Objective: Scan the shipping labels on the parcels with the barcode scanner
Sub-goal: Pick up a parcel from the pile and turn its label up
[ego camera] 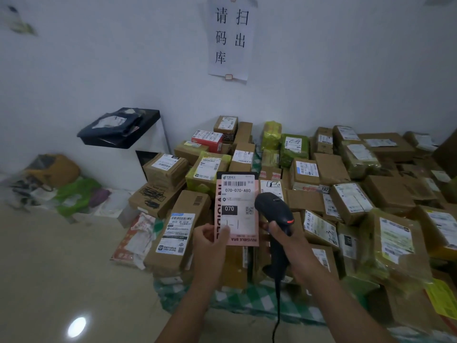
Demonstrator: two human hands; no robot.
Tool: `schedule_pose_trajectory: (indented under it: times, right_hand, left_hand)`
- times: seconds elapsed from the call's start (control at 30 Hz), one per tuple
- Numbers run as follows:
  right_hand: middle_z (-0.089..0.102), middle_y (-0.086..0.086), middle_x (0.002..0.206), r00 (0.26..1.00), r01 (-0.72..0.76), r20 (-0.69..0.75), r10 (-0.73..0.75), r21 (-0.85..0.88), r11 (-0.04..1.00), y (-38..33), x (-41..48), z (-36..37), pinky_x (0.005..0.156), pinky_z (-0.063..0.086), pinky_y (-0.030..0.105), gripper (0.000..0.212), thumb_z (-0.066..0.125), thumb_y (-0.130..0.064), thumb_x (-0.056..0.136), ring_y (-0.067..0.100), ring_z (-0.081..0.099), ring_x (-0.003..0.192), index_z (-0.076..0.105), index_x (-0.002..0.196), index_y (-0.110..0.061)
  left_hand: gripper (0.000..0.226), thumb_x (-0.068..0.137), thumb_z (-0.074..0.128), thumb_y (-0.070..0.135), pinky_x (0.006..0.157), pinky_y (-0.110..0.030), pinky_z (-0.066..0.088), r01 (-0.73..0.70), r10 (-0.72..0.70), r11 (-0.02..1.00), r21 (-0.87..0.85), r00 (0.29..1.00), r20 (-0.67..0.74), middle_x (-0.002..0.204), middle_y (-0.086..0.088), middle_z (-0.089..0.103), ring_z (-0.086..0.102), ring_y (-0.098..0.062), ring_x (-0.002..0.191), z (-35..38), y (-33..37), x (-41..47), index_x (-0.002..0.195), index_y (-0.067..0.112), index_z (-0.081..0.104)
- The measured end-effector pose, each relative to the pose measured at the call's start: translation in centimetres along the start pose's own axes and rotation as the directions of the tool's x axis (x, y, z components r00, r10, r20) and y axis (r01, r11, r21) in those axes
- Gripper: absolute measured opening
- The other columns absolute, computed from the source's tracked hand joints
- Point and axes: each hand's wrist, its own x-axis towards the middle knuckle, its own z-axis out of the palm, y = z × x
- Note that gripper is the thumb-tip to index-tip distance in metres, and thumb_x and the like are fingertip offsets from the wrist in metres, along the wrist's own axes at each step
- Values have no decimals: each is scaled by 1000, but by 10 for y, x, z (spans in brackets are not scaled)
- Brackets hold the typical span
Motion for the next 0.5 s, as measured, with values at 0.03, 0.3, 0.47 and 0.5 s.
schedule_pose_trajectory:
  times: [0.03, 0.3, 0.47, 0.5]
  right_hand:
    - [74, -1, 86, 1000, 2, 9, -2, 21, 1000, -1, -2, 1, 84, 54, 43, 25, 66, -39, 81, 24, 67, 86, 64, 99, -21]
    - [71, -5, 62, 998, 44, 56, -42, -33, 998, -8, -10, 4, 58, 53, 28, 14, 63, -29, 91, 10, 67, 56, 62, 90, -16]
    - [70, 1, 61, 988, 139, 100, -116, -259, 956, -13, -16, -3, 49, 51, 23, 27, 63, -31, 91, 14, 61, 46, 64, 82, -5]
    - [68, 1, 58, 988, 133, 111, -106, -278, 951, -15, -18, -5, 47, 49, 22, 28, 63, -30, 92, 13, 59, 43, 63, 81, -4]
  left_hand:
    - [27, 90, 69, 26, 55, -15, 50, 22, -22, 1000, -2, 999, 36, 100, 0, 65, 67, -7, 81, -5, 2, 0, 102, 26, 45]
    - [62, 76, 81, 6, 77, -40, 62, 145, -138, 989, -30, 976, 170, 105, 1, 73, 72, -19, 92, -37, 7, 5, 128, 24, 51]
    - [51, 76, 81, 13, 77, -40, 61, 8, -19, 986, 168, 998, 65, 105, 9, 67, 68, -19, 97, -47, 5, 6, 114, 34, 54]
    - [53, 76, 82, 16, 75, -38, 61, -3, 0, 983, 186, 1000, 17, 109, 7, 65, 66, -20, 98, -47, 4, 5, 118, 32, 54]
